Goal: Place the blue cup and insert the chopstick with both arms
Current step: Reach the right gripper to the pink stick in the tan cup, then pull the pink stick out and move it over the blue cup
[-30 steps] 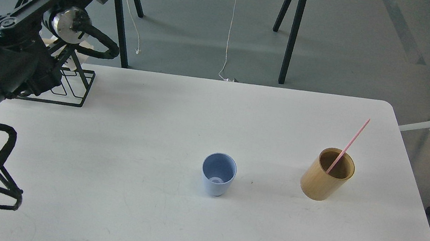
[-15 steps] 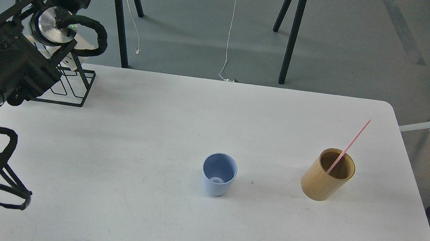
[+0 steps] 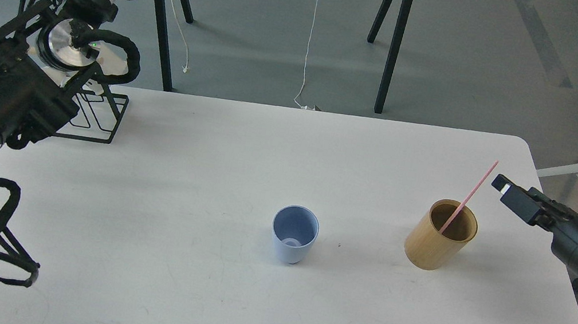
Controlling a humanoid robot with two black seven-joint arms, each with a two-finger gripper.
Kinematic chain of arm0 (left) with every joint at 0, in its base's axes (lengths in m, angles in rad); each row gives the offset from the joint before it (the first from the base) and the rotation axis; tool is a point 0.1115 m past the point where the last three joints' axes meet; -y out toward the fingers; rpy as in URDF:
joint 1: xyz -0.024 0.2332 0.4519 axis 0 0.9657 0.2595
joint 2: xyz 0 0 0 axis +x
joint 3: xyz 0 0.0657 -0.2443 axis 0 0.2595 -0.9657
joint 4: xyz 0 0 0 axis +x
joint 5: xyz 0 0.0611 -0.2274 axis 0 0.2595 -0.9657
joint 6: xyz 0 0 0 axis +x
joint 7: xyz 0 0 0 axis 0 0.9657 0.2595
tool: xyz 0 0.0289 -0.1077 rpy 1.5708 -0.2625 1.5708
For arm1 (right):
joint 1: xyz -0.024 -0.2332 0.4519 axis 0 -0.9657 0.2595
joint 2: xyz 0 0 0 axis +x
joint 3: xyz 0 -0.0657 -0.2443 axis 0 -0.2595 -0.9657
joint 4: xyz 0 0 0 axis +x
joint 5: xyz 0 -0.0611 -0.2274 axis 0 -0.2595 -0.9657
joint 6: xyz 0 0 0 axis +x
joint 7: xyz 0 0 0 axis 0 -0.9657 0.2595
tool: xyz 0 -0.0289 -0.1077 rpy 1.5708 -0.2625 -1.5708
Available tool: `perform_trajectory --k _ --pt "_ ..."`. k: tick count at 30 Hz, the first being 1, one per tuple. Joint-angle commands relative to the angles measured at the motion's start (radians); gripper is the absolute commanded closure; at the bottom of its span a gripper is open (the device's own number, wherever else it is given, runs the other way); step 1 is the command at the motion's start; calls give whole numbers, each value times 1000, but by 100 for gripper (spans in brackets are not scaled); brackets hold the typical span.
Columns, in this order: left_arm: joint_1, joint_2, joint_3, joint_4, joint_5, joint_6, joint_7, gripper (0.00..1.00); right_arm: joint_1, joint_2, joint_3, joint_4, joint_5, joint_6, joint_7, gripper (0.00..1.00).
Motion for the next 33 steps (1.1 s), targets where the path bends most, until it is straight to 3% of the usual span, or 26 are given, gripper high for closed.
perform_trajectory --k 1,3,7,14,21,29,33 --pt "0 6 3 0 2 0 0 0 45 85 -45 -81 -93 0 -42 42" --pt "0 10 3 0 2 0 0 0 69 107 -68 -98 -94 2 -45 51" --pt "12 18 1 0 2 0 -2 0 100 118 -102 -100 -94 2 -49 59" --pt "20 20 0 0 1 0 -6 0 106 115 -113 -98 -94 5 -53 91" --pt "20 24 -2 0 -1 0 -8 0 109 95 -111 -52 -91 5 -53 95" --pt "19 47 -2 0 -1 0 -8 0 221 -34 -88 80 -71 8 -58 95" --pt "20 61 -2 0 -1 0 -8 0 345 -83 -85 144 -35 91 -87 95"
